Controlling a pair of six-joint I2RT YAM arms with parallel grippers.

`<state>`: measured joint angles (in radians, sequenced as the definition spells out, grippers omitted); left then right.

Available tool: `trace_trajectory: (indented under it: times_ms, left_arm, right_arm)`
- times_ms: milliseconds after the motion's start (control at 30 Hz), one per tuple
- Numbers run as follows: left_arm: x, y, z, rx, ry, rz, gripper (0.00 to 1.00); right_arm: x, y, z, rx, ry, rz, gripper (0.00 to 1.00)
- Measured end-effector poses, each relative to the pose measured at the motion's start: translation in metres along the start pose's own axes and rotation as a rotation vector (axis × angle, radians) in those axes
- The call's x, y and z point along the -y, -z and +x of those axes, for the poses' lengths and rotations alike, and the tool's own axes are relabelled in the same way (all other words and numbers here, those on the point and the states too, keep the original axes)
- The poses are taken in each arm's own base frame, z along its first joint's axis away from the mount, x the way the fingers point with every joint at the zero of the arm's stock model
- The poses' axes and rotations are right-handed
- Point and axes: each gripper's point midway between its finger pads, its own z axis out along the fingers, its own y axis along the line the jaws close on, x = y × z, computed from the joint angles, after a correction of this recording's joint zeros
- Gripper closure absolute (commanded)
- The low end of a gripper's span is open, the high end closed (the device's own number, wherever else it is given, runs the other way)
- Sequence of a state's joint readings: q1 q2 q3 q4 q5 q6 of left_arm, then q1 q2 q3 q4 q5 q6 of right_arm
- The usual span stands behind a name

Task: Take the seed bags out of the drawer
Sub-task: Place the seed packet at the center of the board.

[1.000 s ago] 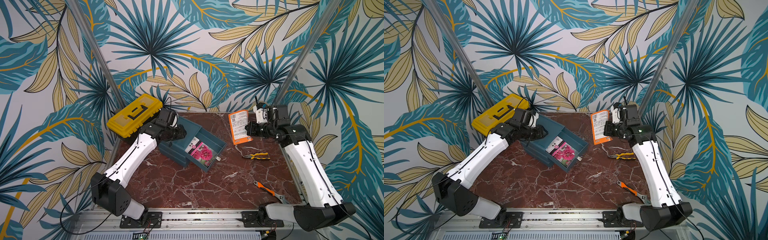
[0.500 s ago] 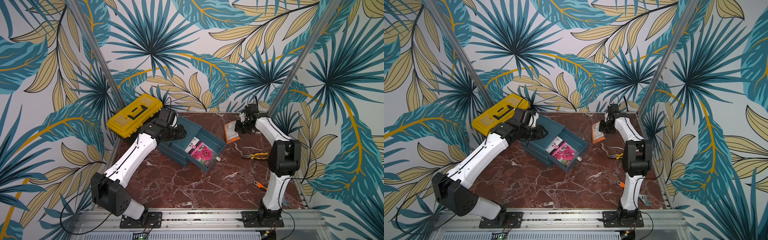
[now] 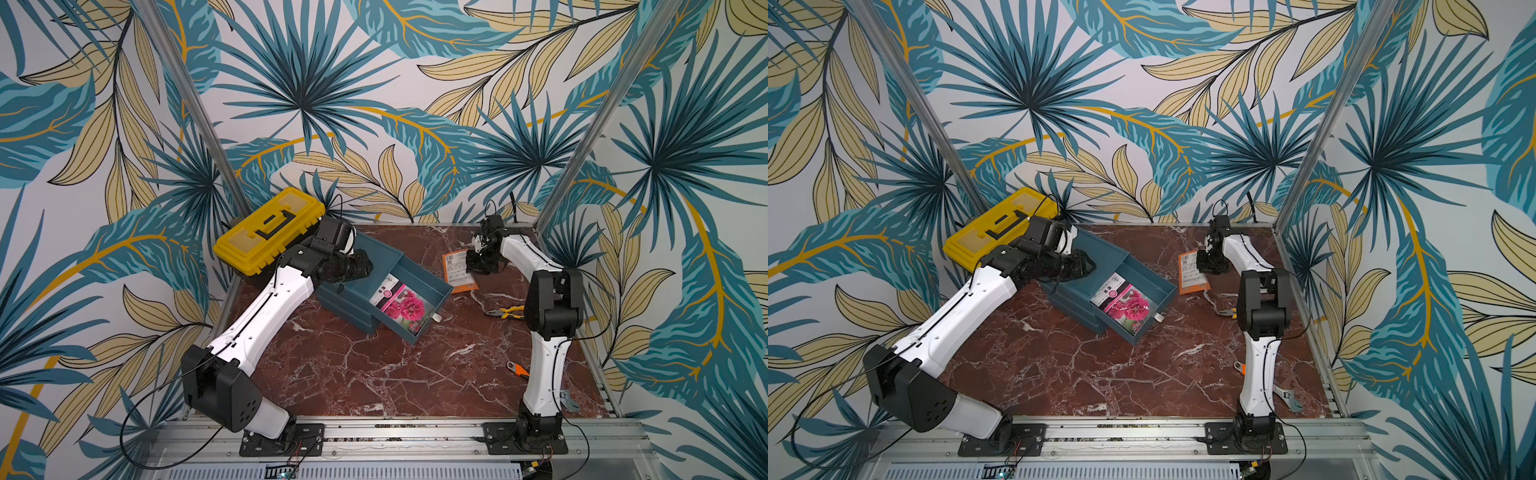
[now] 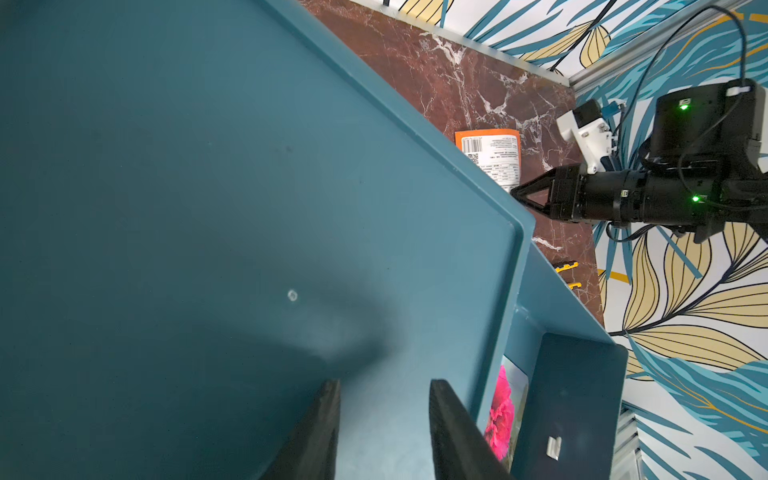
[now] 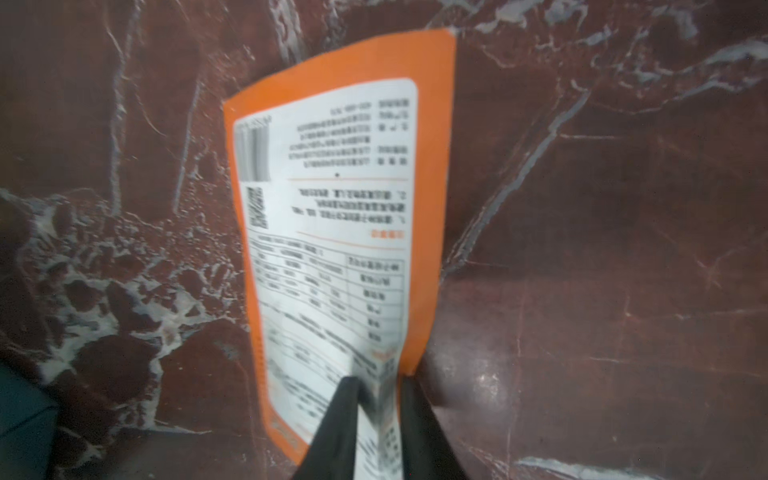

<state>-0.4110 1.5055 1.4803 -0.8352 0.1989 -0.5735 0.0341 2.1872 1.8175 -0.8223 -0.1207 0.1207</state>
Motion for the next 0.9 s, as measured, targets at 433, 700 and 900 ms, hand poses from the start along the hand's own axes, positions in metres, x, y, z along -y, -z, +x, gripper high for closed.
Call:
trace_trajectory:
  times_ms: [433,700,900]
  left_arm:
    - [0.001,-0.001,-0.001,-0.004,0.005,-0.001,0.59]
    - [0.001,-0.001,-0.001,-0.002,0.023,-0.001,0.59]
    - [0.001,-0.001,-0.002,-0.001,0.031,-0.001,0.59]
  right_arm:
    - [-0.013,0.108,-0.021,0.198,0.022,0.003,0.38]
    - [-0.152,0.252,0.019,0.430,0.287,-0.308,0.37]
    - [-0.224,0.262,0.090,0.340,0.452,-0.471,0.40]
